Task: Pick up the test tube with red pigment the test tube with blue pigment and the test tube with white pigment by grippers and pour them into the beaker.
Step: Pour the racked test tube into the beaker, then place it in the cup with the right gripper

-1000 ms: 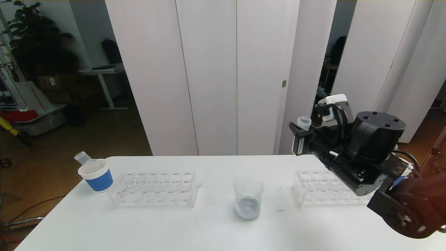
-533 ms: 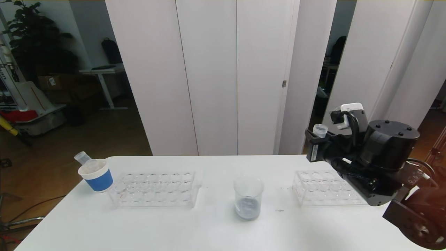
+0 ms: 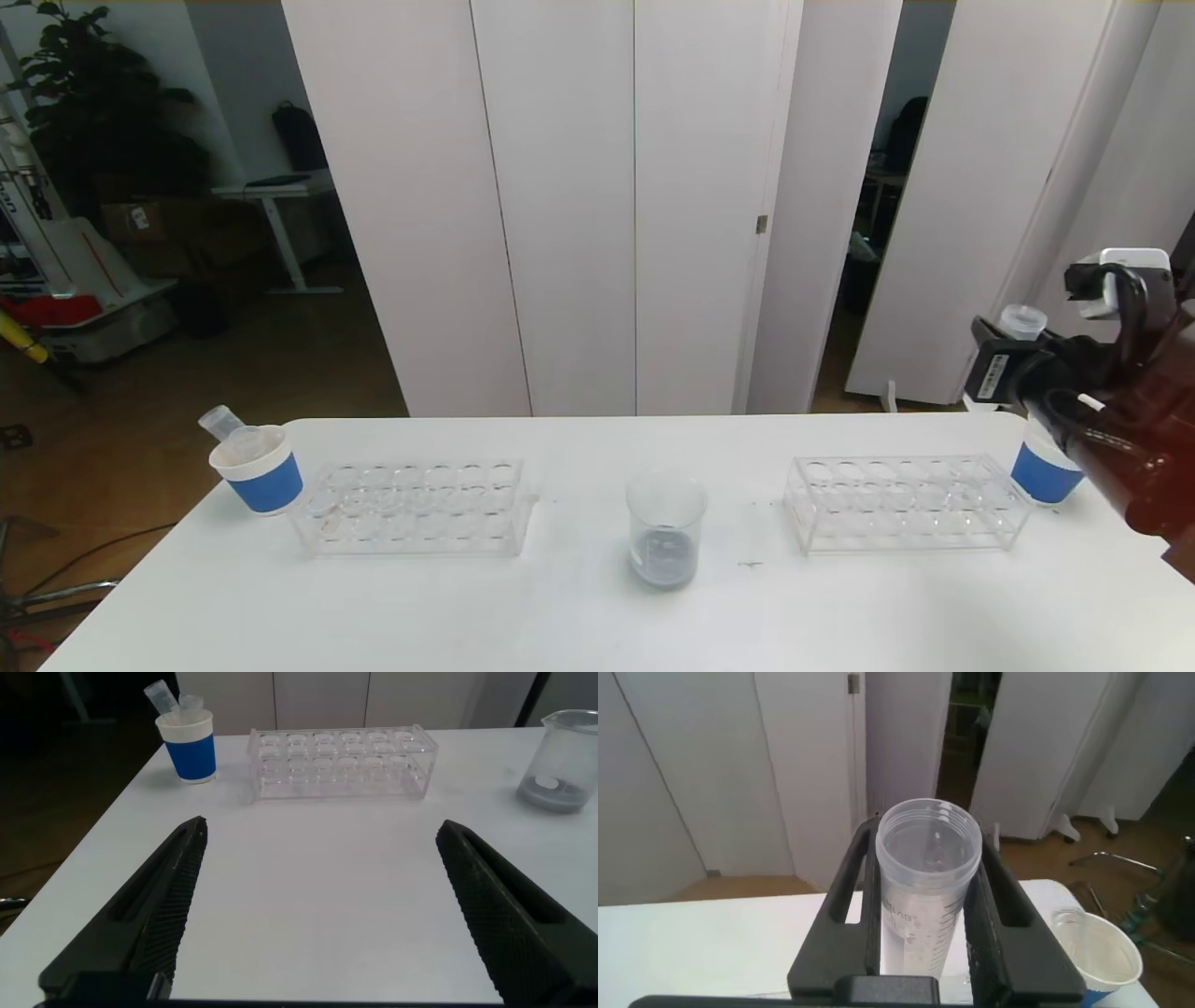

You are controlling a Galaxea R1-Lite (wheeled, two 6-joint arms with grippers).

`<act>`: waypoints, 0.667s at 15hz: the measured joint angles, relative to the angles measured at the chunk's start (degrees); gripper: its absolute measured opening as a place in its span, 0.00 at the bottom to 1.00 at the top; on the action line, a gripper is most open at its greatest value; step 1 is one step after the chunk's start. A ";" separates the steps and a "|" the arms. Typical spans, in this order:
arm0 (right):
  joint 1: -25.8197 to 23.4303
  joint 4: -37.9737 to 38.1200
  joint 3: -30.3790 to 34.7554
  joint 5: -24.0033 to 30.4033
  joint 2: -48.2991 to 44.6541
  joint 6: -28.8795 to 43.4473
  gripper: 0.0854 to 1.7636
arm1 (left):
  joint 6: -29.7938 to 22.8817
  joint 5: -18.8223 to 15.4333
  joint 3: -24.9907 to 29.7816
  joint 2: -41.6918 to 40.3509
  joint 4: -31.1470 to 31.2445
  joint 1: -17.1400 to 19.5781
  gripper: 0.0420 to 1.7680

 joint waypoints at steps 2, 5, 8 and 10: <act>-6.28 -1.79 1.49 2.04 -1.74 -0.54 0.29 | 0.00 -0.02 0.00 0.00 -0.02 0.00 0.99; -15.75 -4.88 2.32 5.32 -3.08 -1.22 0.29 | 0.00 0.00 0.00 0.00 0.00 0.00 0.99; -24.52 -5.81 2.79 8.20 -3.15 -1.16 0.29 | 0.00 0.00 0.00 0.00 0.01 0.00 0.99; -29.84 -6.86 2.99 10.33 -1.84 -0.06 0.29 | 0.02 0.02 0.00 0.00 0.01 0.00 0.99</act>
